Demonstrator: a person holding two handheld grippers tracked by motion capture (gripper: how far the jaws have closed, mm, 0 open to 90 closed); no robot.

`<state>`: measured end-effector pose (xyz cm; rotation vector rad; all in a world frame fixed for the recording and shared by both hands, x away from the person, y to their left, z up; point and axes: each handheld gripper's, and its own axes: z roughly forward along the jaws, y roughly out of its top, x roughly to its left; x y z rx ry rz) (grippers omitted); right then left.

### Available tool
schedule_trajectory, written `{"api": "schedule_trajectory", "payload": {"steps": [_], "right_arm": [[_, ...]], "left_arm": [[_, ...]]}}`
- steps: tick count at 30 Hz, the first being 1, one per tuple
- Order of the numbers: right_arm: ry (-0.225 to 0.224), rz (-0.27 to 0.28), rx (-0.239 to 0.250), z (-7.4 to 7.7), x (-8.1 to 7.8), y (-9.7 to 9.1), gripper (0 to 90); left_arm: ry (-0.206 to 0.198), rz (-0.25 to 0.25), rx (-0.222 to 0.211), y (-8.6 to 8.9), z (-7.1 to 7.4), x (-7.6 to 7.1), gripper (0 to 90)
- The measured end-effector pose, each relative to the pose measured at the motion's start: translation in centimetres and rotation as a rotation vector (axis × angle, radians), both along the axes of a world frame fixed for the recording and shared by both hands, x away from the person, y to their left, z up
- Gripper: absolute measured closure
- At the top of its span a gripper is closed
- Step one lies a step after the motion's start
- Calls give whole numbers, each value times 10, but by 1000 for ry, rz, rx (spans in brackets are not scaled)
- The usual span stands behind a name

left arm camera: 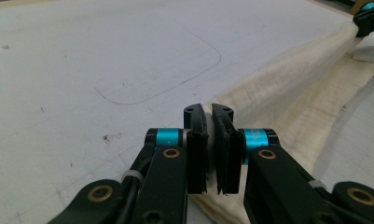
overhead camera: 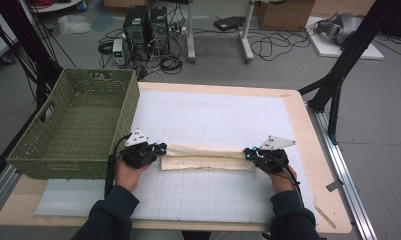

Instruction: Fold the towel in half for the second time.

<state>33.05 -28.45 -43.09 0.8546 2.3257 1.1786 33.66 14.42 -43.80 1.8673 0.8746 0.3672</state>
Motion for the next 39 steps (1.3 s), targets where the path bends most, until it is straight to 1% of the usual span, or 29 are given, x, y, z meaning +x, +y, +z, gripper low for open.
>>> {"api": "schedule_trajectory", "payload": {"steps": [2,7,10,11,12,13,14,15,16,18,19,21,22,23,24,26,27,28,30,31,32,33,34,36,37,39], "right_arm": [[-2,7,-6,-1,-3,0,859],[2,15,-14,-3,-11,-1,859],[9,18,-20,-3,-15,-1,857],[8,19,-19,-4,-16,-1,856],[11,15,-20,-4,-17,0,855],[7,21,-27,-4,-17,0,855],[8,22,-32,-5,-17,0,854],[15,20,-31,-5,-17,0,854],[19,20,-30,-5,-17,0,851],[23,17,-28,-5,-18,0,848],[21,17,-31,-5,-19,-1,847],[19,18,-34,-5,-19,-2,847],[26,13,-34,-5,-19,-2,844],[27,13,-33,-6,-20,-2,837],[29,13,-30,-6,-20,-2,822],[40,15,-19,-5,-20,-3,766],[37,15,-4,-4,-21,-3,726],[38,7,20,-1,-23,-5,690],[5,-11,68,8,-25,-9,634],[-5,-25,87,11,-27,-10,614],[-30,-43,115,17,-28,-12,603],[-43,-59,129,21,-28,-12,589],[-50,-72,137,24,-28,-12,581],[-53,-97,131,27,-24,-6,562],[-56,-100,123,27,-21,-1,560],[-42,-103,101,25,-17,12,561]], "left_arm": [[-1,-6,-3,0,-2,-4,841],[27,-11,-1,1,-9,-13,838],[43,-12,4,0,-10,-17,828],[47,-7,-1,0,-9,-18,812],[49,7,-6,0,-8,-18,755],[47,26,-19,0,-7,-19,654],[45,39,-37,1,-5,-19,584],[38,52,-68,2,-2,-19,541],[30,57,-80,3,0,-19,525],[10,72,-126,5,6,-19,525],[4,70,-151,5,9,-19,529],[-15,76,-173,6,15,-17,535],[-21,77,-186,6,18,-16,541],[-19,76,-193,5,19,-14,555],[-13,73,-187,4,18,-13,567],[20,57,-164,0,14,-10,594],[35,48,-142,-2,11,-9,603],[43,44,-131,-4,8,-8,619],[53,37,-113,-7,4,-7,634],[62,32,-94,-8,1,-6,645],[71,32,-77,-9,0,-5,652],[81,30,-70,-9,-2,-4,655],[88,28,-51,-10,-3,-4,663],[90,30,-25,-10,-5,-5,670],[94,27,-13,-11,-6,-5,674],[96,26,-3,-12,-7,-6,677]]}}
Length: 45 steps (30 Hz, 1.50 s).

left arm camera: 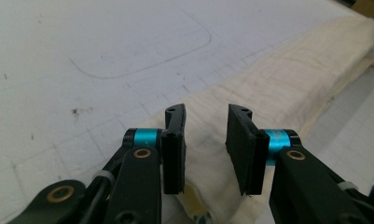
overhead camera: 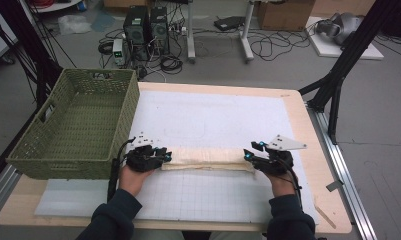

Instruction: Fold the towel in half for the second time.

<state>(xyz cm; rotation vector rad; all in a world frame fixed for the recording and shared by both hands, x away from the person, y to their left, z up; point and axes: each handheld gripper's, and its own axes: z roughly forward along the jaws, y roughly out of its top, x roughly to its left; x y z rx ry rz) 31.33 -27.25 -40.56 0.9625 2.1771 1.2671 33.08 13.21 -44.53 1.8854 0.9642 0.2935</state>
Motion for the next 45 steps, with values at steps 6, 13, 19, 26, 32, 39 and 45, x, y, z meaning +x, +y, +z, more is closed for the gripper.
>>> {"api": "schedule_trajectory", "payload": {"steps": [6,13,19,26,32,39,45], "right_arm": [[103,51,-101,-22,13,31,574],[168,24,-114,-41,12,12,587],[138,5,-140,-42,3,0,585],[133,-3,-147,-42,-2,-2,584],[154,-2,-133,-41,-2,-6,578],[171,-4,-116,-41,-1,-9,554],[150,-35,-68,-38,-2,-15,405]], "left_arm": [[-6,-22,71,-3,-4,-2,692],[-12,-20,107,-5,-5,-3,735],[-12,-15,120,-5,-5,-4,762],[-8,-11,117,-4,-5,-4,771],[-23,-14,134,-6,-6,-6,778],[-22,-20,133,-5,-6,-6,777],[-36,-1,78,1,-2,-8,662]]}}
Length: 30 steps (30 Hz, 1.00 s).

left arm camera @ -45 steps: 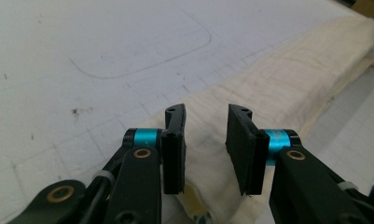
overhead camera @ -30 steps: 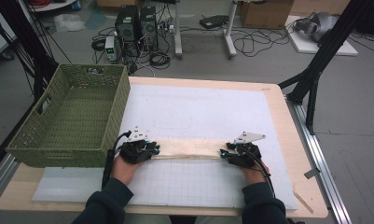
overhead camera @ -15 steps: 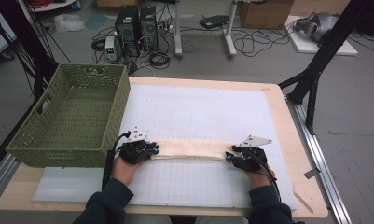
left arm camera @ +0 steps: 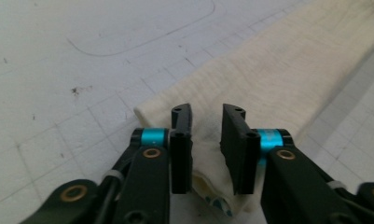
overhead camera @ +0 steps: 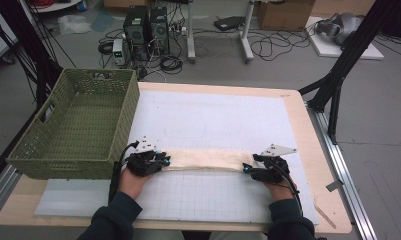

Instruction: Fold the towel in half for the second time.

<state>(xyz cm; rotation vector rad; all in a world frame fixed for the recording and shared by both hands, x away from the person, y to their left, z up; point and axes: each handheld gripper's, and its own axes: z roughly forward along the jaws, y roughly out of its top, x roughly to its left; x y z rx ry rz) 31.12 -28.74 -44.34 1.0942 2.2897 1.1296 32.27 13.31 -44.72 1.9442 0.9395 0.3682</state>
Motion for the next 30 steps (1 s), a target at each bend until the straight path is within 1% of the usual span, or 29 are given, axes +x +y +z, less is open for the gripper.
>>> {"api": "schedule_trajectory", "payload": {"steps": [1,3,5,8,9,11,12,14,15,16,18,21,22,25,27,30], "right_arm": [[-13,-9,11,2,-1,-1,388],[-36,-23,34,8,-2,-4,367],[-67,-38,54,15,-5,-6,344],[-105,-55,73,25,-11,-12,316],[-116,-63,75,27,-13,-14,305],[-129,-79,85,32,-18,-20,296],[-137,-85,86,33,-20,-23,292],[-144,-103,77,35,-24,-30,286],[-145,-112,77,35,-25,-33,283],[-152,-121,73,36,-26,-37,277],[-150,-141,75,36,-28,-44,271],[-148,-166,77,36,-29,-52,255],[-142,-171,80,35,-29,-53,251],[-139,-178,69,35,-29,-53,242],[-144,-177,54,35,-29,-53,237],[-144,-185,51,34,-30,-54,232]], "left_arm": [[-13,6,-17,1,2,-1,634],[-51,22,-61,4,7,-1,570],[-77,28,-109,8,12,-2,525],[-89,30,-187,13,19,-2,506],[-93,34,-213,14,21,-2,481],[-114,43,-248,16,25,-3,415],[-124,50,-256,16,27,-4,370],[-136,68,-264,16,29,-4,235],[-141,60,-261,17,30,-4,215],[-148,58,-265,18,31,-4,212],[-148,59,-264,19,31,-5,212],[-146,57,-255,19,32,-5,212],[-146,56,-250,19,31,-5,212],[-147,57,-246,19,31,-5,212],[-148,57,-250,20,32,-5,212],[-151,56,-252,20,32,-5,212]]}}
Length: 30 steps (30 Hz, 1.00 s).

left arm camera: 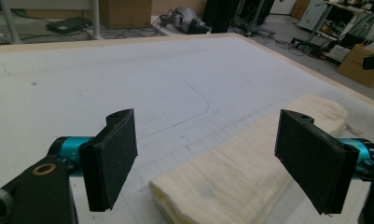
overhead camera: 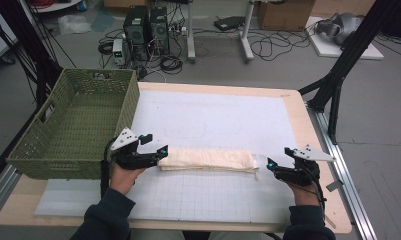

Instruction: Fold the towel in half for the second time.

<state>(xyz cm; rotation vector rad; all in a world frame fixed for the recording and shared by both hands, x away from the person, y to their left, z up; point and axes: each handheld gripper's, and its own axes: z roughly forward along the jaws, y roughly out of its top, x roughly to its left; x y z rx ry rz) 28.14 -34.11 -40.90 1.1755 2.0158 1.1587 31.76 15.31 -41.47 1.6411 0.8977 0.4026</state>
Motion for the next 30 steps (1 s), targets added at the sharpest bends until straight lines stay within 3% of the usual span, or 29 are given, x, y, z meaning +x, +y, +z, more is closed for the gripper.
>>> {"api": "schedule_trajectory", "payload": {"steps": [14,24,30], "right_arm": [[9,-26,-4,-2,1,-5,212],[-10,-77,13,-1,0,-10,119],[-27,-61,8,-2,1,-7,118]], "left_arm": [[-2,7,18,0,-2,1,212],[-17,-18,-8,1,-1,0,213],[-13,-6,-15,4,0,0,215]]}}
